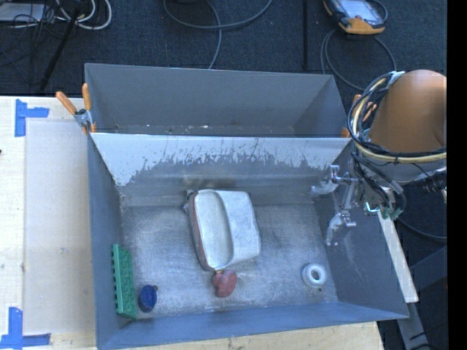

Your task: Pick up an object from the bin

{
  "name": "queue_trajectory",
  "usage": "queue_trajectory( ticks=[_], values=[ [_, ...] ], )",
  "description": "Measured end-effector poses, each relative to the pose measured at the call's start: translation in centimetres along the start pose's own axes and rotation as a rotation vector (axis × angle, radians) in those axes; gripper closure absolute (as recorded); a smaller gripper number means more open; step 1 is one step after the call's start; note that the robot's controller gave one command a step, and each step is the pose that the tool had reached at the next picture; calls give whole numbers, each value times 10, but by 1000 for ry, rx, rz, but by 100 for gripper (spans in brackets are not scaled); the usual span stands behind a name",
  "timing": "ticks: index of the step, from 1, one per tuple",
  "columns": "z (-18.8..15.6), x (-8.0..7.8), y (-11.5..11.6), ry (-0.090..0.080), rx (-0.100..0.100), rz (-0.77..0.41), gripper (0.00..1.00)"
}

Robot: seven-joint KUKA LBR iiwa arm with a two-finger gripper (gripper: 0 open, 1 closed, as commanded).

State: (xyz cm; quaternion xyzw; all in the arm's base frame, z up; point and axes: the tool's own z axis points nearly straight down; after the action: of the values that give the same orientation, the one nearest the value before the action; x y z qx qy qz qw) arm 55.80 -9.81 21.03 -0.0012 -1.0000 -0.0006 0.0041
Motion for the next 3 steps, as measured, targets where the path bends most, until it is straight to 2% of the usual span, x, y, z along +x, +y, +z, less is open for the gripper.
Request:
queue_trajectory(
  ticks=[1, 2, 3],
  values=[
    [137, -62, -19, -12, 1, -174, 0],
    [31, -53, 5, -17, 2, -132, 0],
    [51, -61, 13, -10, 1, -195, 0]
  ],
)
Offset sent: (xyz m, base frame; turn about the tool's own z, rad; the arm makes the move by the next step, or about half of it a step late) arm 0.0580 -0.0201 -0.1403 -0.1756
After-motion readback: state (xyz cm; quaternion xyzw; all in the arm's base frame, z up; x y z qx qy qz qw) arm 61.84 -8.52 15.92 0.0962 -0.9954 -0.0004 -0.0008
